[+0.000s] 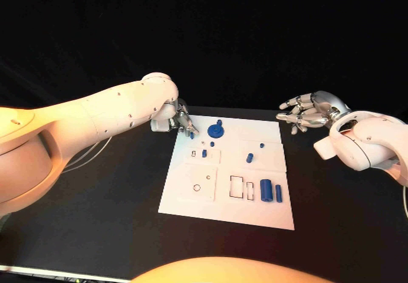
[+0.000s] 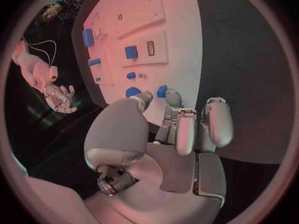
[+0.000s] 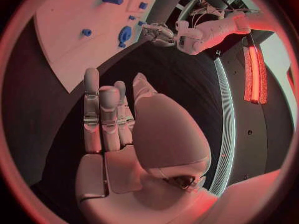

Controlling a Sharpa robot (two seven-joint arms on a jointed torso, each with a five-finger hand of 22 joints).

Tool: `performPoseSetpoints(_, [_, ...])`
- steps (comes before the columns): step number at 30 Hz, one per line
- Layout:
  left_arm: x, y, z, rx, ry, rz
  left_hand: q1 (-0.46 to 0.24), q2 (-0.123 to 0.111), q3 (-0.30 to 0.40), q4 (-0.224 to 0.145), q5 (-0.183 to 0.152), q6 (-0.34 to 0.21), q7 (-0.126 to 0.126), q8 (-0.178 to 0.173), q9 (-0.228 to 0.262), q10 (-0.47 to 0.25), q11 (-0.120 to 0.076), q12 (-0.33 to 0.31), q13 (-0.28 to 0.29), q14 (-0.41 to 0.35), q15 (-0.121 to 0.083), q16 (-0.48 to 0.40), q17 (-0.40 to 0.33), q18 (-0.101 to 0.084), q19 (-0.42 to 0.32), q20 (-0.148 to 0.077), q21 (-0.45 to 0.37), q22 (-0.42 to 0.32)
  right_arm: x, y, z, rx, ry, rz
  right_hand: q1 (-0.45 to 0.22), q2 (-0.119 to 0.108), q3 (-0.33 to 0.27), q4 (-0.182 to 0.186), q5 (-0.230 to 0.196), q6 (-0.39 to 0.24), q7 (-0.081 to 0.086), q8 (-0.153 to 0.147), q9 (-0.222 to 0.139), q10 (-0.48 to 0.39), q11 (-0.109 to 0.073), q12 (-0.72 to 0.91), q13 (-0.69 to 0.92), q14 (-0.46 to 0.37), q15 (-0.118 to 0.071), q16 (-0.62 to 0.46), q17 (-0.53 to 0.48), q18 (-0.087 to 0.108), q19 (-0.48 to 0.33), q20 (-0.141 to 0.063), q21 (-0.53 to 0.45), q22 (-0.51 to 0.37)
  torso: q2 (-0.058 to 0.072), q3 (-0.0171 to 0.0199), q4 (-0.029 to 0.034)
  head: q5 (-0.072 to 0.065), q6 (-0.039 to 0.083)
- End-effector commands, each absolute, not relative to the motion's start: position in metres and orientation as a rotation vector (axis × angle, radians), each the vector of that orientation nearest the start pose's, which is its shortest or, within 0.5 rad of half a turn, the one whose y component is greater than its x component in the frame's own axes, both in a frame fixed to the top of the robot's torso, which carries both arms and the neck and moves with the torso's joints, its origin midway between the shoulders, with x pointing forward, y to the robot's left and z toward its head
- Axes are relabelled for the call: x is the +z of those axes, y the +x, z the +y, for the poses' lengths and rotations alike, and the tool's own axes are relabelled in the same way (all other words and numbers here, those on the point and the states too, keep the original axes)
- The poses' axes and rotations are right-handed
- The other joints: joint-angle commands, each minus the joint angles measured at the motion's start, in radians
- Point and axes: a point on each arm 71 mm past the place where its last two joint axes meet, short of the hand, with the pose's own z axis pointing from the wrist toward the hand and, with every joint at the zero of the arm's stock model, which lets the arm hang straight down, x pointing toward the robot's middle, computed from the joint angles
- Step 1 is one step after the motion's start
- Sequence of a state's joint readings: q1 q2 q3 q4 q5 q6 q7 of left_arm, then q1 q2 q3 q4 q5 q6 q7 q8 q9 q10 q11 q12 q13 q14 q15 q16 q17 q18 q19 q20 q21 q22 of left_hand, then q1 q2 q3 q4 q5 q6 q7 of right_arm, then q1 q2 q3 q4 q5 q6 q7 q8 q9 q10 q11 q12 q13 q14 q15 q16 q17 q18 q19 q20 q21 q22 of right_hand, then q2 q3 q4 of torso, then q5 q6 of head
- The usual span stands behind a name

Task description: Assemble the parts on the task board

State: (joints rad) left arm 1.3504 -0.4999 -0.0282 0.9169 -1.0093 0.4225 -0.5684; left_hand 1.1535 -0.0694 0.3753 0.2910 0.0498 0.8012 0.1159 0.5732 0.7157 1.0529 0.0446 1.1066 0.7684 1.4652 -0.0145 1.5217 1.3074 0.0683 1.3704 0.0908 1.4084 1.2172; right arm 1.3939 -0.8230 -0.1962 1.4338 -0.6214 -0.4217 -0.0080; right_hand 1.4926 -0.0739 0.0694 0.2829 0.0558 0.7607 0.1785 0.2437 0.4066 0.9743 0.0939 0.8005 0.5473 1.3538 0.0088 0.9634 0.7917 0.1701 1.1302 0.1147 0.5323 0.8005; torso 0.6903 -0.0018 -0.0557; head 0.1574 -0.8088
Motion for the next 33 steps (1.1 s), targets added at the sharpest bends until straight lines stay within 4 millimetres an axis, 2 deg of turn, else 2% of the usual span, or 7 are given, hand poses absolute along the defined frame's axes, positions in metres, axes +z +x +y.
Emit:
performPoseSetpoints(1, [-0.1826, 0.5856, 0.2194, -0.207, -0.288, 2.431, 0.016, 0.006, 0.007, -0.003, 0.004, 0.005, -0.004, 0.008, 0.006, 0.006, -0.006, 0.006, 0.001, 0.081, -0.008, 0.004, 0.212, 0.005, 0.006, -0.005, 0.005, 0.002, -0.1531, 0.5205, -0.2315, 0.92, 0.572, 1.665, 0.006, 0.0, -0.007, 0.001, -0.002, -0.006, 0.001, 0.005, -0.001, -0.001, -0.002, -0.007, -0.001, -0.007, 0.003, -0.005, -0.001, 0.012, 0.009, 0.002, -0.004, -0.001, 0.001, -0.0006, -0.0004, 0.0, 0.0])
performPoseSetpoints(11, [-0.1817, 0.5873, 0.2188, -0.218, -0.305, 2.406, 0.066, 0.036, 0.036, -0.006, 0.004, -0.003, -0.01, 0.027, 0.022, 0.012, -0.011, 0.007, 0.001, 0.083, -0.013, 0.007, 0.215, 0.003, 0.01, -0.009, 0.008, 0.01, -0.1533, 0.5207, -0.2306, 0.921, 0.571, 1.669, 0.006, 0.0, -0.007, 0.002, -0.002, -0.006, 0.002, 0.006, -0.001, -0.001, -0.002, -0.008, -0.004, -0.007, 0.003, -0.007, 0.0, 0.012, 0.009, 0.002, -0.008, -0.003, 0.001, -0.0006, -0.0011, 0.0, -0.001])
performPoseSetpoints(15, [-0.1827, 0.5877, 0.218, -0.219, -0.305, 2.406, 0.086, 0.041, 0.051, -0.008, 0.004, -0.006, -0.013, 0.034, 0.028, 0.016, -0.013, 0.008, 0.004, 0.083, -0.015, 0.008, 0.216, 0.002, 0.013, -0.011, 0.011, 0.015, -0.1535, 0.5208, -0.2298, 0.922, 0.57, 1.672, 0.006, 0.0, -0.007, 0.002, -0.002, -0.006, 0.002, 0.006, -0.001, -0.001, -0.002, -0.008, -0.004, -0.007, 0.003, -0.007, 0.0, 0.012, 0.009, 0.002, -0.008, -0.003, 0.001, -0.0002, -0.0012, 0.0, -0.001])
performPoseSetpoints(22, [-0.1849, 0.5876, 0.2172, -0.216, -0.301, 2.413, 0.103, 0.044, 0.065, -0.01, 0.004, -0.008, -0.015, 0.04, 0.034, 0.02, -0.015, 0.01, 0.006, 0.084, -0.017, 0.009, 0.217, 0.002, 0.015, -0.012, 0.013, 0.019, -0.1538, 0.5206, -0.2294, 0.923, 0.569, 1.678, 0.006, 0.001, -0.007, 0.002, -0.002, -0.006, 0.002, 0.006, -0.001, 0.0, -0.002, -0.008, -0.004, -0.007, 0.003, -0.007, 0.001, 0.012, 0.01, 0.002, -0.009, -0.004, 0.001, -0.0001, -0.0003, -0.002, -0.005])
performPoseSetpoints(29, [-0.1859, 0.5876, 0.2193, -0.211, -0.302, 2.419, 0.15, 0.041, 0.122, -0.025, 0.005, -0.01, -0.021, 0.056, 0.049, 0.026, -0.021, 0.009, 0.006, 0.085, -0.022, 0.01, 0.218, 0.001, 0.017, -0.017, 0.014, 0.023, -0.1541, 0.5206, -0.2295, 0.923, 0.569, 1.681, 0.006, 0.002, -0.006, 0.002, -0.002, -0.006, 0.001, 0.007, -0.001, 0.001, -0.002, -0.007, -0.005, -0.006, 0.003, -0.008, 0.0, 0.012, 0.01, 0.002, -0.01, -0.005, 0.0, 0.0, -0.0005, -0.002, -0.006])
performPoseSetpoints(32, [-0.1862, 0.5877, 0.2201, -0.21, -0.302, 2.421, 0.179, 0.032, 0.174, -0.048, 0.005, -0.011, -0.024, 0.068, 0.059, 0.03, -0.025, 0.007, 0.005, 0.085, -0.025, 0.011, 0.219, 0.001, 0.019, -0.019, 0.015, 0.026, -0.1541, 0.5206, -0.2294, 0.923, 0.569, 1.682, 0.006, 0.002, -0.006, 0.002, -0.002, -0.006, 0.001, 0.007, -0.001, 0.001, -0.002, -0.007, -0.005, -0.006, 0.003, -0.008, 0.0, 0.012, 0.01, 0.002, -0.01, -0.005, 0.0, 0.0001, -0.0004, -0.002, -0.006])
performPoseSetpoints(33, [-0.1863, 0.5877, 0.2202, -0.211, -0.303, 2.421, 0.195, 0.029, 0.205, -0.066, 0.005, -0.013, -0.025, 0.072, 0.064, 0.032, -0.026, 0.005, 0.005, 0.085, -0.027, 0.011, 0.219, 0.0, 0.02, -0.021, 0.016, 0.028, -0.1541, 0.5206, -0.2293, 0.923, 0.569, 1.682, 0.006, 0.002, -0.006, 0.002, -0.002, -0.006, 0.001, 0.007, -0.001, 0.001, -0.002, -0.007, -0.005, -0.006, 0.003, -0.008, 0.0, 0.012, 0.01, 0.002, -0.01, -0.005, 0.0, 0.0, -0.0002, -0.001, -0.006])
